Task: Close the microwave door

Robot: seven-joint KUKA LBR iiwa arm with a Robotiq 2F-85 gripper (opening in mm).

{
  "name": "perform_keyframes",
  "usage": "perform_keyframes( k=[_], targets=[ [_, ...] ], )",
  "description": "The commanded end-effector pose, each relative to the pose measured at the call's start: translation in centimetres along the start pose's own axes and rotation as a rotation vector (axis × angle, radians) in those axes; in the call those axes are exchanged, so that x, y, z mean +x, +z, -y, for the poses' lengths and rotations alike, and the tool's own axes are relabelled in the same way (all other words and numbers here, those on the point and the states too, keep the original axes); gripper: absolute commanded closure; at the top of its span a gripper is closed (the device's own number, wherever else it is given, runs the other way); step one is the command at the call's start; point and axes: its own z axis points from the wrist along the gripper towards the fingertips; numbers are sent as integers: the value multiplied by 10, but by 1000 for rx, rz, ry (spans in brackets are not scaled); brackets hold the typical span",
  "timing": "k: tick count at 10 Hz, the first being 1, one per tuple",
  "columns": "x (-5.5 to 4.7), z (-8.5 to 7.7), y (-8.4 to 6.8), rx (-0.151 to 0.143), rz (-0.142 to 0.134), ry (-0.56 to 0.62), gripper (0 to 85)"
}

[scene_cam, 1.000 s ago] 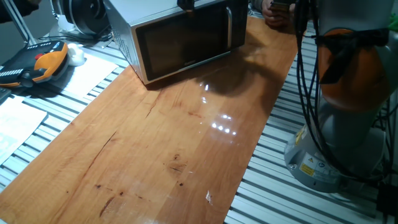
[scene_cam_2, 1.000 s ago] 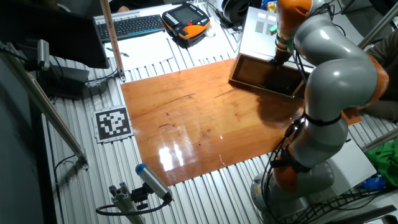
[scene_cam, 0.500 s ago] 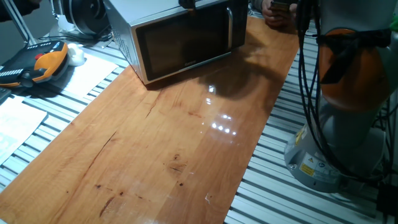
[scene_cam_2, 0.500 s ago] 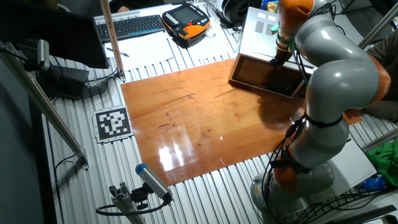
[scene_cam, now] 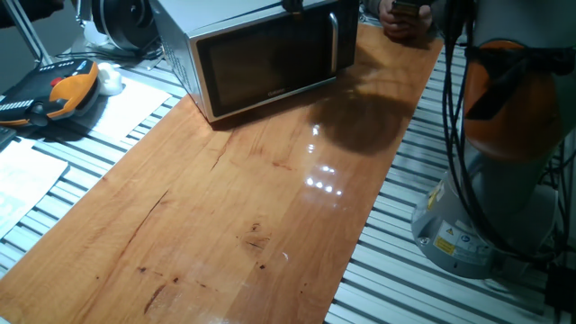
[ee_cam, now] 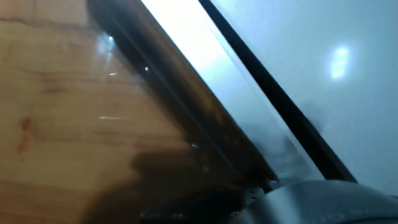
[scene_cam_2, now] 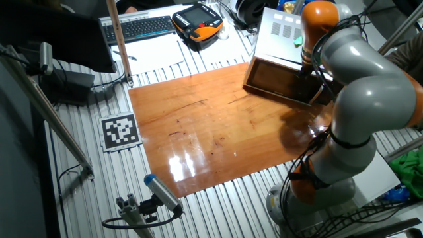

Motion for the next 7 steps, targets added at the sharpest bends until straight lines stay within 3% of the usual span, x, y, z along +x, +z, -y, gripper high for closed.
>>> perform_keyframes(
  k=[1,3,6,7],
  targets=[
    [-3,0,-1,6,19,9,850],
    [-12,-3,-3,12,24,32,850],
    [-12,-3,-3,-31,6,30,850],
    [-12,-3,-3,-108,-13,46,850]
  ],
)
